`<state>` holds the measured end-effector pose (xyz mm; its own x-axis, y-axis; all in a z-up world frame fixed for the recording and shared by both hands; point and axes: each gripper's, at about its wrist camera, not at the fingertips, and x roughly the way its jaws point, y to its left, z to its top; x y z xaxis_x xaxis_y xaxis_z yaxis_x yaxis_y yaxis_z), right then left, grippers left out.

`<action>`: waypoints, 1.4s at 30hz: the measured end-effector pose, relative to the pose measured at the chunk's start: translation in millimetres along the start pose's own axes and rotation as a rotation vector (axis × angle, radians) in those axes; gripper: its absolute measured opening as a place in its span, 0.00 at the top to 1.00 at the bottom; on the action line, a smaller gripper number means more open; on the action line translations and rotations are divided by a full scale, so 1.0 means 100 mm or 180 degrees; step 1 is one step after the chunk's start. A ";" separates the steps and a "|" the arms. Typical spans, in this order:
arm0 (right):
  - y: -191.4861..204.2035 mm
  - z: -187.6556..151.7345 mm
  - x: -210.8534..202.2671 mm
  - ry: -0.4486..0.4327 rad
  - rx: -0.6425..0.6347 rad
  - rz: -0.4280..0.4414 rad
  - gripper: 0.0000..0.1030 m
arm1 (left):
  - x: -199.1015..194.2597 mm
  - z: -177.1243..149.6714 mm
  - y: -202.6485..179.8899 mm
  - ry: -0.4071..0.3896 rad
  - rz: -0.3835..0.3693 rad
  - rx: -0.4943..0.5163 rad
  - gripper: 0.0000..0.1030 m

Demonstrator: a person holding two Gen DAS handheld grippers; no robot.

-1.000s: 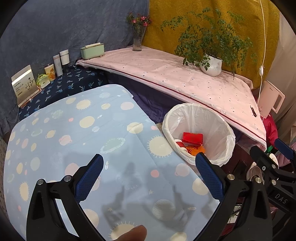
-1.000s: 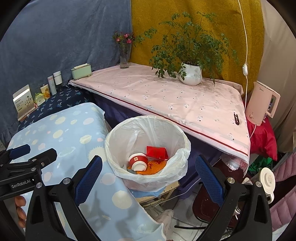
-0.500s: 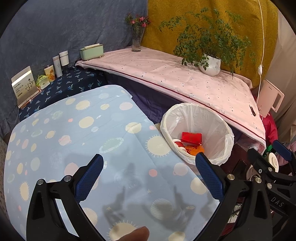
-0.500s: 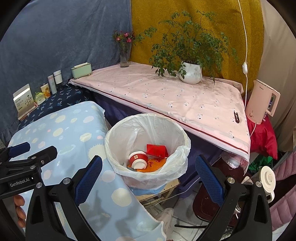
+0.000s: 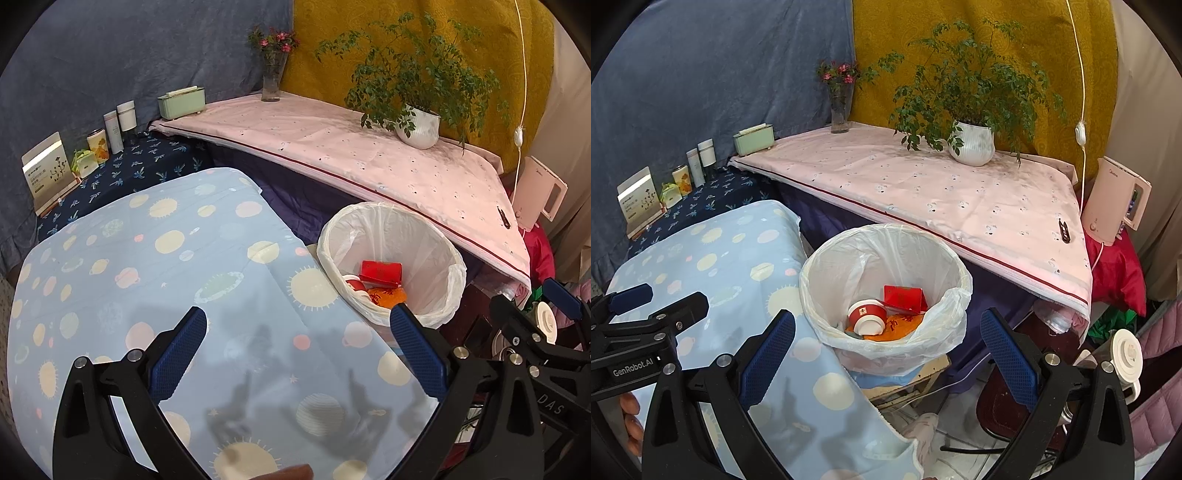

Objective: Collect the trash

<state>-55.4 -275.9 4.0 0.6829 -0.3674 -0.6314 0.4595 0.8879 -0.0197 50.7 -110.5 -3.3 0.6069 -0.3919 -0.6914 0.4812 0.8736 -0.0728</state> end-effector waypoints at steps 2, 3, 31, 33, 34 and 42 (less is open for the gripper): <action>0.00 -0.01 0.00 0.0006 0.0001 0.0005 0.06 | 0.00 0.00 0.00 0.0001 0.0000 0.0000 0.08; -0.01 -0.02 0.01 0.0011 0.0000 0.0012 0.06 | 0.00 0.00 0.00 0.0000 0.0000 -0.0003 0.08; -0.02 -0.02 0.06 0.0060 -0.0006 0.0027 0.06 | 0.00 -0.02 -0.08 -0.0016 0.0008 0.0060 0.08; -0.03 -0.02 0.06 0.0061 -0.0004 0.0027 0.06 | 0.00 -0.02 -0.09 -0.0022 0.0011 0.0081 0.08; -0.03 -0.03 0.05 0.0057 0.0002 0.0026 0.06 | 0.01 -0.02 -0.11 -0.0025 0.0017 0.0088 0.08; -0.07 -0.04 0.07 0.0046 0.0028 0.0002 0.06 | 0.05 -0.03 -0.12 0.0017 0.0021 0.0089 0.08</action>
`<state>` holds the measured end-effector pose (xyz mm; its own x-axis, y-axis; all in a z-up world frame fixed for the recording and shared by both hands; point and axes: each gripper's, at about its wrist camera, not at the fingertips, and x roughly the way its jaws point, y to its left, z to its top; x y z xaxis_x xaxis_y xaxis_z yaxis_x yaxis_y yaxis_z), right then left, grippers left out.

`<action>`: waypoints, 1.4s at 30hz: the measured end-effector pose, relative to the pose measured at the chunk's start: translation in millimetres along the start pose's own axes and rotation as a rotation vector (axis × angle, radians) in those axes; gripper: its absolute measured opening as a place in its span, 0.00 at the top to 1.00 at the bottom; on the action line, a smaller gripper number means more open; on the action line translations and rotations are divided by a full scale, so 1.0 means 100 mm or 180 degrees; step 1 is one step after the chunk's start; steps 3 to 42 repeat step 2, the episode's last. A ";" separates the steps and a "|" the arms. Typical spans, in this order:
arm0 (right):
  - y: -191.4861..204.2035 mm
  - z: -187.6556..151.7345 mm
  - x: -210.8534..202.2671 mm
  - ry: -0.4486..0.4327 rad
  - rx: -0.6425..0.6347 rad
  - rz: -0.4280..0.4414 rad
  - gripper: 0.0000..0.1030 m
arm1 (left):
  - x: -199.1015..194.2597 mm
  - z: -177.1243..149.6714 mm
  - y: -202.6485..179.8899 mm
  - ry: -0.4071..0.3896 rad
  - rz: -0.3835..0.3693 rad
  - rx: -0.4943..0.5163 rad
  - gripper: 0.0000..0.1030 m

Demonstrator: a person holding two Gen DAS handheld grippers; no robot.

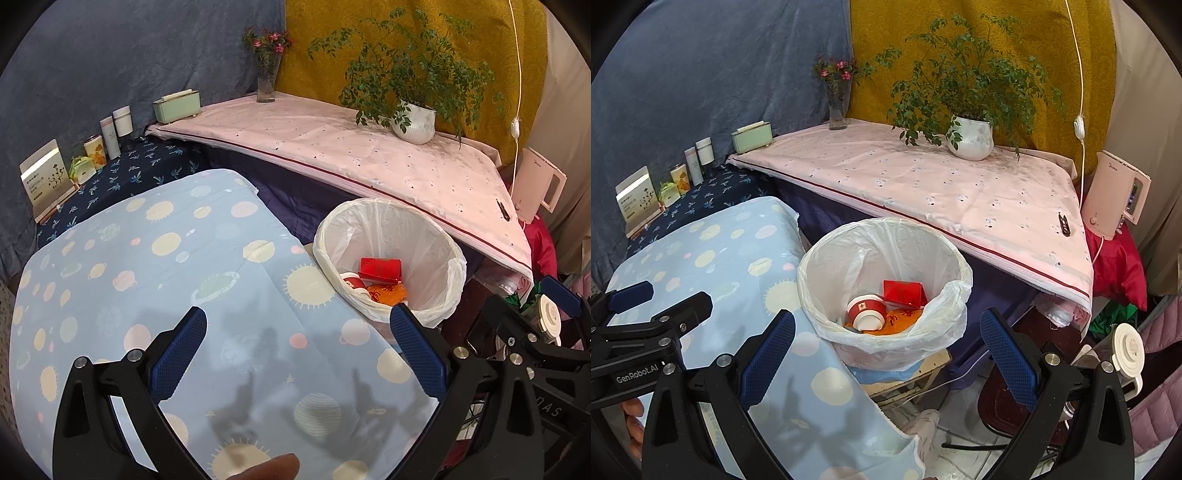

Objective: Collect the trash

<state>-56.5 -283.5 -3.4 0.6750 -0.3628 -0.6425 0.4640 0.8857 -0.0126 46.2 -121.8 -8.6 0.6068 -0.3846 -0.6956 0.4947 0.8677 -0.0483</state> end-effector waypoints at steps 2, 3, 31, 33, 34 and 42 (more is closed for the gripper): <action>-0.01 -0.01 0.01 0.0009 0.0008 -0.0006 0.06 | 0.01 -0.01 0.00 0.0007 0.0014 -0.0005 0.08; -0.01 -0.01 0.01 0.0009 0.0008 -0.0006 0.06 | 0.01 -0.01 0.00 0.0007 0.0014 -0.0005 0.08; -0.01 -0.01 0.01 0.0009 0.0008 -0.0006 0.06 | 0.01 -0.01 0.00 0.0007 0.0014 -0.0005 0.08; -0.01 -0.01 0.01 0.0009 0.0008 -0.0006 0.06 | 0.01 -0.01 0.00 0.0007 0.0014 -0.0005 0.08; -0.01 -0.01 0.01 0.0009 0.0008 -0.0006 0.06 | 0.01 -0.01 0.00 0.0007 0.0014 -0.0005 0.08; -0.01 -0.01 0.01 0.0009 0.0008 -0.0006 0.06 | 0.01 -0.01 0.00 0.0007 0.0014 -0.0005 0.08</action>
